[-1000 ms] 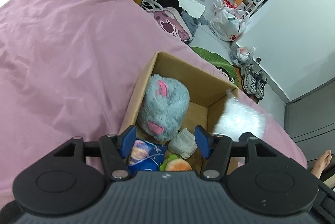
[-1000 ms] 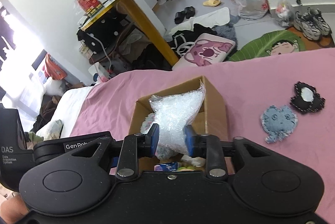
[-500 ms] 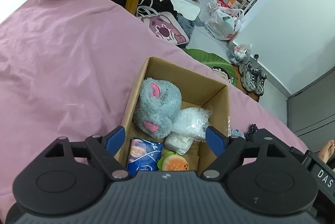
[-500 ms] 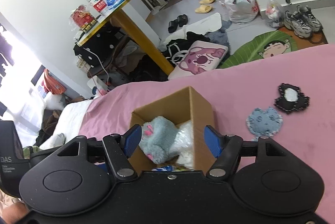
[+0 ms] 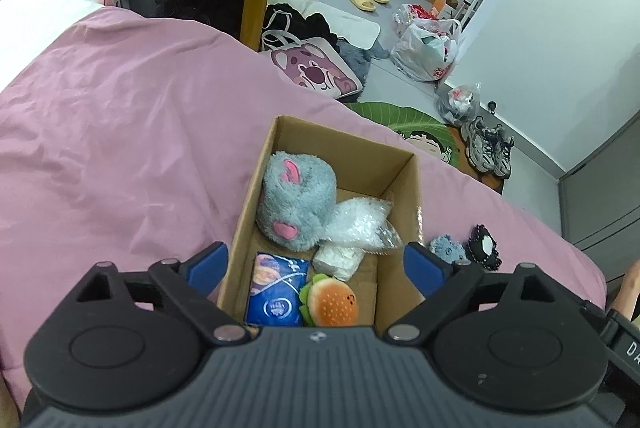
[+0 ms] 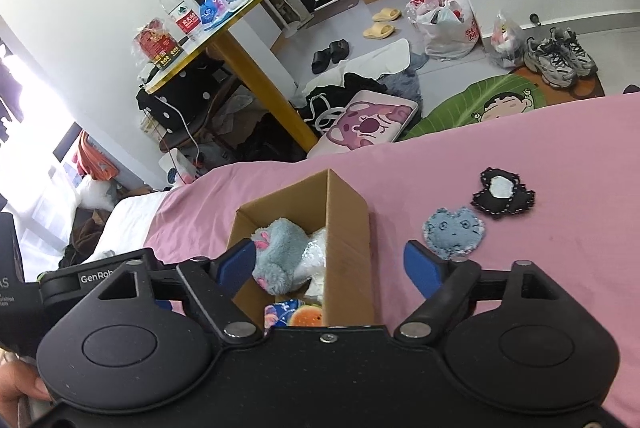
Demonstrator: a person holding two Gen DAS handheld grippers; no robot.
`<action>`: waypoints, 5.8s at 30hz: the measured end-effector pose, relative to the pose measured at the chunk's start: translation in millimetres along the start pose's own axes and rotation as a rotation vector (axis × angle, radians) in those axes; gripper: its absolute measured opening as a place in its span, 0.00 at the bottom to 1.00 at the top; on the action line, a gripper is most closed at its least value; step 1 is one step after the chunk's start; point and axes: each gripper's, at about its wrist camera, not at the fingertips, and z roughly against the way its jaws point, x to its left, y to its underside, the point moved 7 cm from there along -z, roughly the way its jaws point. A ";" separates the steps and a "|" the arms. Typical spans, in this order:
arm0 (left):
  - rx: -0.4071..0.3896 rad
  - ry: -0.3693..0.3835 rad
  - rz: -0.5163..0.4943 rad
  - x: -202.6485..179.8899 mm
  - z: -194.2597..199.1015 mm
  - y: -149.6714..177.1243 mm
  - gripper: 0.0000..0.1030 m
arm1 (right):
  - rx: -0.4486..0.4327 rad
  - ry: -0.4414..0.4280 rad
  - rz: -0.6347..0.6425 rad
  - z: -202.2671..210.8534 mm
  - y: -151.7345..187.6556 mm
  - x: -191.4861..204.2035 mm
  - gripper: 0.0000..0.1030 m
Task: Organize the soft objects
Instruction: 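Withdraw both open grippers from the box toward the two socks, then grasp the blue denim sock with left gripper while right gripper grasps black-and-white sock, then carry both socks over the box with the left and right grippers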
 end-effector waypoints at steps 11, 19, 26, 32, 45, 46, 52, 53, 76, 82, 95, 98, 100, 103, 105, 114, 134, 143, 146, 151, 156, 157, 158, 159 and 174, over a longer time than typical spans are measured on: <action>-0.065 -0.008 -0.051 -29.9 26.7 11.7 1.00 | -0.015 -0.017 -0.015 30.4 -6.4 -17.5 1.00; -0.090 0.005 -0.065 -53.8 37.4 23.2 1.00 | -0.032 -0.026 -0.025 55.8 -12.5 -38.7 1.00; -0.084 0.017 -0.087 -75.6 45.5 37.6 1.00 | -0.046 -0.028 -0.070 66.5 -11.0 -60.6 1.00; -0.071 -0.007 -0.098 -89.4 43.0 47.0 0.99 | -0.049 -0.033 -0.117 69.6 -8.8 -80.7 1.00; -0.085 -0.030 -0.121 -118.1 31.1 57.3 0.99 | -0.074 -0.045 -0.193 72.0 -9.5 -113.0 0.96; -0.085 -0.031 -0.128 -121.4 28.7 57.3 0.97 | -0.076 -0.047 -0.201 71.6 -9.7 -115.2 0.93; -0.081 0.001 -0.133 -140.5 12.3 58.3 0.94 | -0.081 -0.054 -0.262 64.1 -8.9 -130.5 0.85; -0.078 0.004 -0.132 -142.0 8.9 59.2 0.93 | -0.080 -0.053 -0.269 61.8 -8.9 -131.8 0.84; 0.033 -0.010 -0.104 -170.7 -106.7 54.8 0.47 | -0.057 -0.026 -0.450 9.9 1.0 -176.7 0.63; 0.067 -0.027 -0.097 -166.9 -134.9 55.9 0.41 | -0.037 -0.018 -0.466 -3.3 3.9 -181.5 0.60; 0.114 -0.049 -0.081 -159.0 -178.2 52.5 0.40 | 0.022 -0.008 -0.486 -46.6 4.5 -189.2 0.58; 0.123 -0.050 -0.077 -158.6 -186.3 51.4 0.40 | 0.033 -0.002 -0.490 -56.2 3.2 -191.2 0.58; 0.125 -0.048 -0.078 -160.0 -189.7 50.4 0.40 | 0.040 0.002 -0.492 -62.7 2.6 -191.6 0.58; 0.130 -0.039 -0.072 -160.6 -195.1 48.9 0.40 | 0.045 0.004 -0.495 -72.3 1.1 -192.6 0.58; 0.129 -0.026 -0.051 -158.8 -196.7 47.4 0.41 | 0.047 0.005 -0.504 -77.7 0.8 -193.9 0.58; 0.118 -0.003 -0.001 -159.0 -193.9 44.6 0.29 | 0.049 0.019 -0.529 -94.4 1.0 -196.6 0.35; 0.016 0.094 0.005 -151.5 -115.7 36.6 0.10 | -0.037 0.019 -0.452 -24.5 2.4 -164.2 0.10; -0.038 0.126 0.013 -136.6 -66.6 32.2 0.10 | -0.064 0.024 -0.327 0.7 -9.9 -127.3 0.10; -0.053 0.135 0.014 -130.4 -52.6 30.6 0.10 | -0.072 0.025 -0.303 8.2 -7.8 -117.5 0.10; -0.074 0.156 0.012 -118.6 -28.8 30.4 0.10 | -0.081 0.026 -0.281 18.9 -4.7 -109.2 0.10; -0.100 0.164 0.003 -105.0 -7.0 28.8 0.10 | -0.099 0.020 -0.256 31.9 -2.3 -97.2 0.10; -0.102 0.163 0.002 -102.5 -3.7 28.7 0.10 | -0.104 0.017 -0.249 34.2 -3.2 -94.1 0.10; -0.105 0.161 0.000 -100.3 0.4 29.6 0.10 | -0.108 0.015 -0.242 35.9 -3.4 -92.7 0.10; -0.112 0.158 -0.004 -97.3 4.4 29.1 0.10 | -0.111 0.015 -0.235 38.9 -2.1 -89.8 0.10; -0.180 0.123 0.000 -47.5 37.4 12.2 0.10 | -0.123 0.006 -0.120 45.8 1.9 -45.7 0.10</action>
